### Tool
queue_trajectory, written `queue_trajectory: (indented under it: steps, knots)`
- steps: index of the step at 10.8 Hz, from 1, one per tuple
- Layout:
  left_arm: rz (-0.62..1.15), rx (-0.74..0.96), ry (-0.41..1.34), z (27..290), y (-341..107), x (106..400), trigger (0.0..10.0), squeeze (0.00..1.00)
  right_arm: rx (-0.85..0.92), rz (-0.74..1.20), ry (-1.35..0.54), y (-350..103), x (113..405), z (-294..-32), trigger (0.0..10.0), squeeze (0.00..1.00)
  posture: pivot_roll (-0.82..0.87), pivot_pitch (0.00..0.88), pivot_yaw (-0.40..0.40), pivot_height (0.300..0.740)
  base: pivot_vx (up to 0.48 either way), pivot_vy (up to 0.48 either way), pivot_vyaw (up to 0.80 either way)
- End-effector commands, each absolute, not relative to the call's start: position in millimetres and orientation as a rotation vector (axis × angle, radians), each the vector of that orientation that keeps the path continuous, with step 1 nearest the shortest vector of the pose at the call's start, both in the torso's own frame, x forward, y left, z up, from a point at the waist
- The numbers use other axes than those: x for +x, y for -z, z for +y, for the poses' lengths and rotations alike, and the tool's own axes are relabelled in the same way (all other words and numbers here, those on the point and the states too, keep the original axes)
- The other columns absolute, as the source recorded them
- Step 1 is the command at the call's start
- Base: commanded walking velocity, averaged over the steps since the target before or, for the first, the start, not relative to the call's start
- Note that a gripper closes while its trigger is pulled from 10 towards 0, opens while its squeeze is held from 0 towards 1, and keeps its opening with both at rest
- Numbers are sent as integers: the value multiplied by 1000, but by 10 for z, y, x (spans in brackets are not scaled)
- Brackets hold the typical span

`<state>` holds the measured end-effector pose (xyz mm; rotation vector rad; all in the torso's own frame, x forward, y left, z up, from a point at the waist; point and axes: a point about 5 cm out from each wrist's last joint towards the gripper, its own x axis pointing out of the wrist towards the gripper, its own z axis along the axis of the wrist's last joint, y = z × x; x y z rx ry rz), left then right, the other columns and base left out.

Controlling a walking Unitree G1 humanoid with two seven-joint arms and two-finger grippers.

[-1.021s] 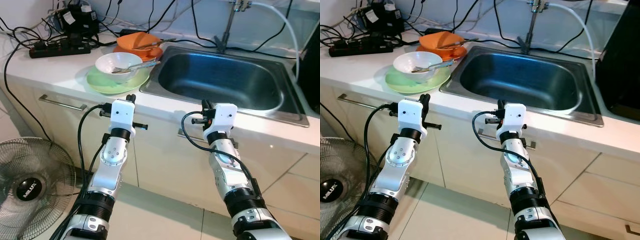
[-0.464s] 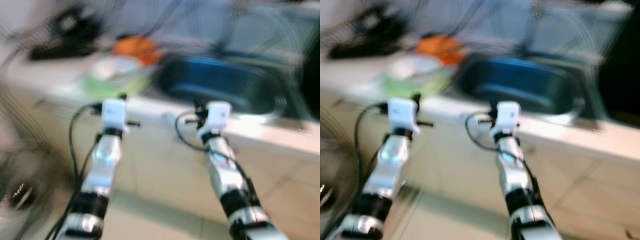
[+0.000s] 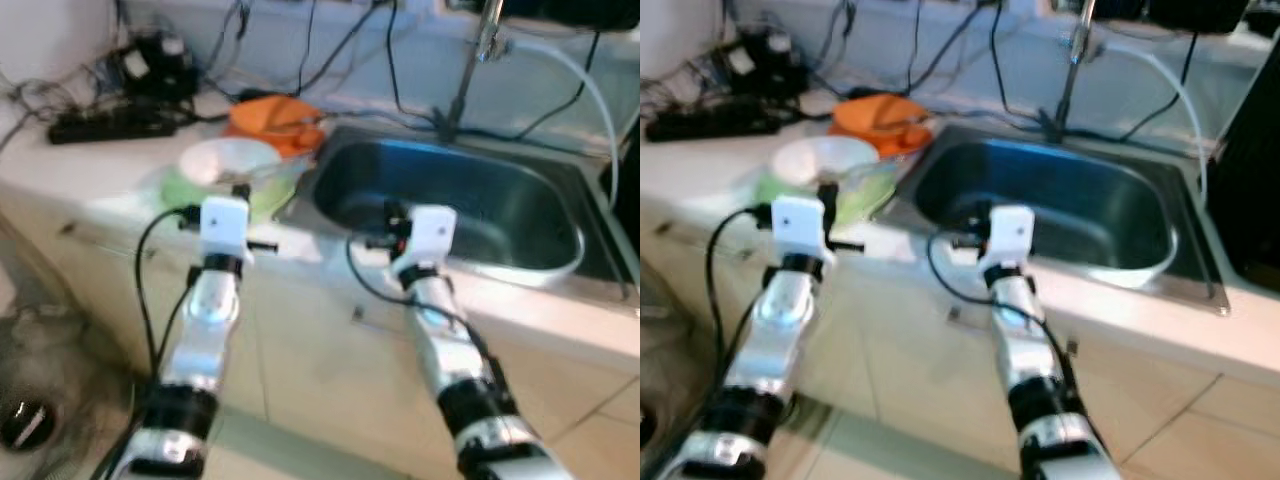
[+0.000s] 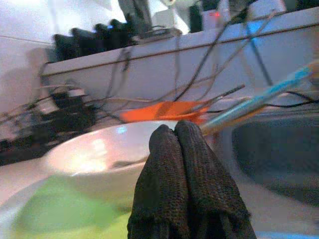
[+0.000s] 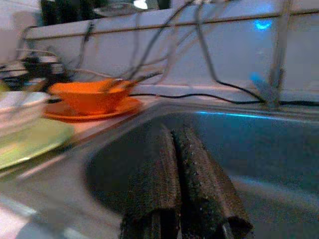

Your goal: Kitchen organization

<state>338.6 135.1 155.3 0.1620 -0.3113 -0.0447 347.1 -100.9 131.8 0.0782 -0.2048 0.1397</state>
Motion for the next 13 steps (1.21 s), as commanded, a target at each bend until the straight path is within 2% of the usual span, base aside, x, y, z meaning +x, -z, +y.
queue_trajectory:
  steps: [1,5,13]
  knots:
    - [-327,156,77,1246,-1581,3386,10000,0,75,-214,-108,-1341,3483,-1118,10000,0,87,3,-24,740,480,0,0]
    - [-359,162,103,1200,-1610,3357,10000,0,68,-204,-107,-1319,3478,-1115,10000,0,90,5,-25,740,73,0,200]
    - [-338,173,143,1183,-1536,3295,10000,0,63,-194,-103,-1315,3490,-1130,10000,0,86,6,-28,740,0,0,0]
